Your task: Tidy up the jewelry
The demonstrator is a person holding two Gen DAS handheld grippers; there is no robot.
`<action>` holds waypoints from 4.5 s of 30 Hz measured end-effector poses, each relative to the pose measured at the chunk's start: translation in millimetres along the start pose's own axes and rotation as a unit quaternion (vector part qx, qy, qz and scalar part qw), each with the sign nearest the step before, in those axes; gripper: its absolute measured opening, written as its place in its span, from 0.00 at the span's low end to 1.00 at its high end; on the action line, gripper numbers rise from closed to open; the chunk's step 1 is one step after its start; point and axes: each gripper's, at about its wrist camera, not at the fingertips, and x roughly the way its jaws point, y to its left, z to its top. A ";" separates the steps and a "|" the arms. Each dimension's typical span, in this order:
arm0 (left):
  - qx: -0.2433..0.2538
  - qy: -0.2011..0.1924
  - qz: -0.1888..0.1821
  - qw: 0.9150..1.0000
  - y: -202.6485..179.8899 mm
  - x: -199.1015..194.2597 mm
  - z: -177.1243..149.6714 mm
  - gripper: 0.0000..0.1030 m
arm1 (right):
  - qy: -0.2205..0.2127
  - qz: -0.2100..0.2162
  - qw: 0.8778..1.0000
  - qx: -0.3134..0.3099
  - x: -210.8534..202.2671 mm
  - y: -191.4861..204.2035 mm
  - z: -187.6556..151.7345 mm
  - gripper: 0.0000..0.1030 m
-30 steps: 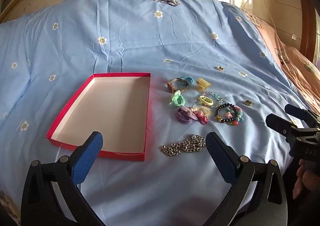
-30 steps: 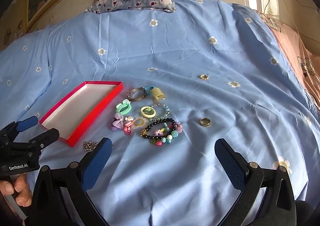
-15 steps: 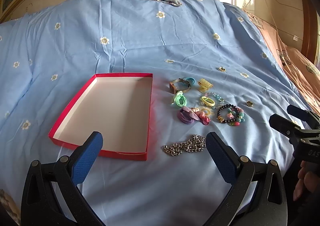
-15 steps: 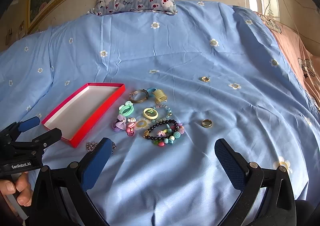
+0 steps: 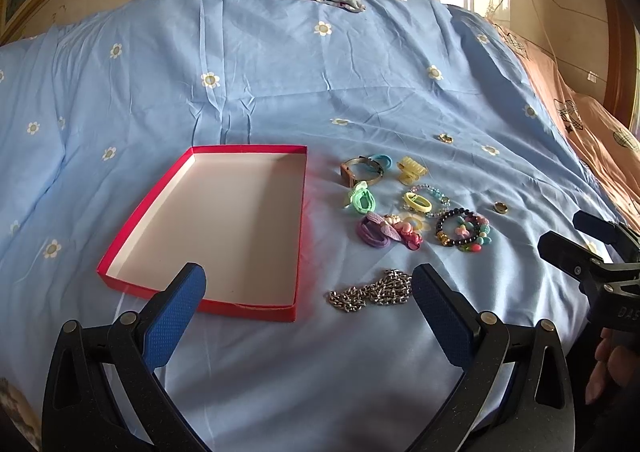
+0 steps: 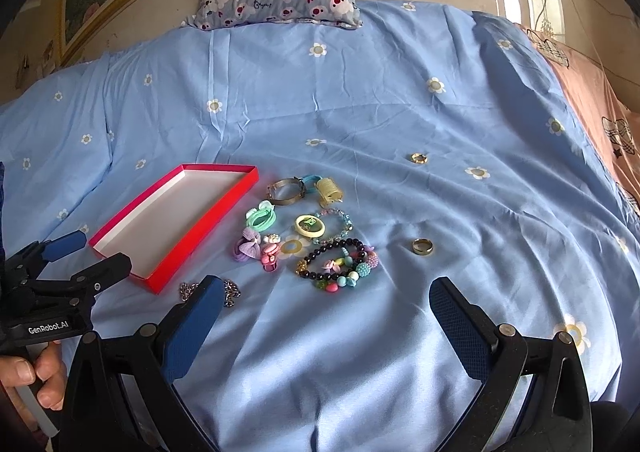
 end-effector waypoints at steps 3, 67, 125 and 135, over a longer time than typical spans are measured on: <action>0.000 0.000 0.000 1.000 0.7 0.4 0.5 1.00 | 0.001 0.002 1.000 0.000 1.4 0.6 -0.5 1.00; -0.022 0.072 -0.060 0.995 4.7 78.3 36.2 0.89 | 0.049 0.030 0.998 0.025 51.6 -27.9 19.3 0.93; -0.021 0.119 -0.154 0.981 10.4 135.5 85.4 0.11 | 0.075 0.059 0.995 0.010 122.1 -11.8 88.7 0.07; -0.052 0.100 -0.134 0.985 52.2 112.6 81.6 0.11 | 0.065 0.081 0.995 -0.008 111.4 18.8 97.5 0.07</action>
